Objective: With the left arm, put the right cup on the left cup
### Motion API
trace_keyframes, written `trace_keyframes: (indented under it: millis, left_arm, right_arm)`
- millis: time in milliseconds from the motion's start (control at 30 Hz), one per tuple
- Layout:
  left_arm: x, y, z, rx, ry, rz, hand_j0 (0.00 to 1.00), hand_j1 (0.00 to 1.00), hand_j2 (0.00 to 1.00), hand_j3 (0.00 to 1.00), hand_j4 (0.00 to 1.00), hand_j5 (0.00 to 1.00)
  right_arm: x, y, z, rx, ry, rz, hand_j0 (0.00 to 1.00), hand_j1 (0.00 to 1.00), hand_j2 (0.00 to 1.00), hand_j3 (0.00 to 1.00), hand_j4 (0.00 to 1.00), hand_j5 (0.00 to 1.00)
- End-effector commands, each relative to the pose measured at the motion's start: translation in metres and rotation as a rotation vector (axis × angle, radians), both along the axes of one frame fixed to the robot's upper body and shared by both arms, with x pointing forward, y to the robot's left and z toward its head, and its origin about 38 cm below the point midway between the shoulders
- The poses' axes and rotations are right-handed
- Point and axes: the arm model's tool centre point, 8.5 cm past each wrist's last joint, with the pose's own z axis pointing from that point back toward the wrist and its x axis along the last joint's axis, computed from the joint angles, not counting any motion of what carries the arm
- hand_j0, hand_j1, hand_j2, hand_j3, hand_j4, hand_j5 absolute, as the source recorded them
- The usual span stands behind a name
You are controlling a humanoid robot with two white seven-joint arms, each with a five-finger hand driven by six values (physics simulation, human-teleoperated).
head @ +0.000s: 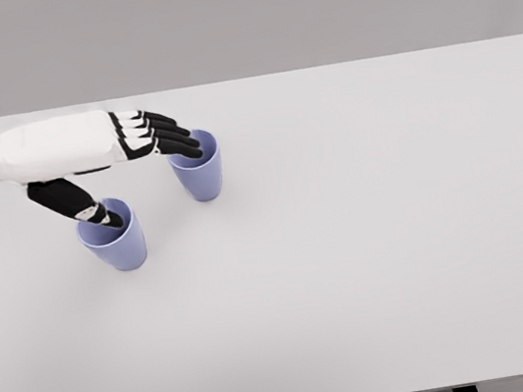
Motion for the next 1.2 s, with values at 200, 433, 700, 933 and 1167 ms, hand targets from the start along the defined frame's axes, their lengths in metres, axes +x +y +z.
trace_keyframes:
  millis: [200, 433, 700, 933, 1167]
  left_arm:
    - [0.035, 0.0, 0.021, -0.014, -0.054, 0.058, 1.0, 1.0, 1.0, 1.0, 1.0, 1.0]
    - [0.046, -0.031, -0.006, 0.074, 0.024, -0.005, 1.0, 1.0, 1.0, 1.0, 1.0, 1.0]
    - [0.049, -0.052, -0.005, 0.053, 0.001, -0.034, 1.0, 1.0, 1.0, 1.0, 1.0, 1.0]
    - [0.079, -0.04, -0.022, 0.098, 0.094, 0.149, 1.0, 1.0, 1.0, 1.0, 1.0, 1.0]
    - [0.101, -0.034, -0.052, 0.138, 0.123, 0.194, 1.0, 1.0, 1.0, 1.0, 1.0, 1.0]
  right_arm:
    - [-0.012, 0.0, 0.001, 0.001, 0.019, 0.001, 1.0, 1.0, 1.0, 1.0, 1.0, 1.0]
    - [-0.012, 0.0, 0.001, 0.001, 0.019, 0.0, 1.0, 1.0, 1.0, 1.0, 1.0, 1.0]
    - [-0.012, 0.0, 0.001, 0.001, 0.019, 0.0, 1.0, 1.0, 1.0, 1.0, 1.0, 1.0]
    - [-0.012, 0.0, 0.001, 0.001, 0.019, 0.0, 1.0, 1.0, 1.0, 1.0, 1.0, 1.0]
    - [-0.012, 0.0, 0.001, 0.001, 0.019, 0.0, 1.0, 1.0, 1.0, 1.0, 1.0, 1.0]
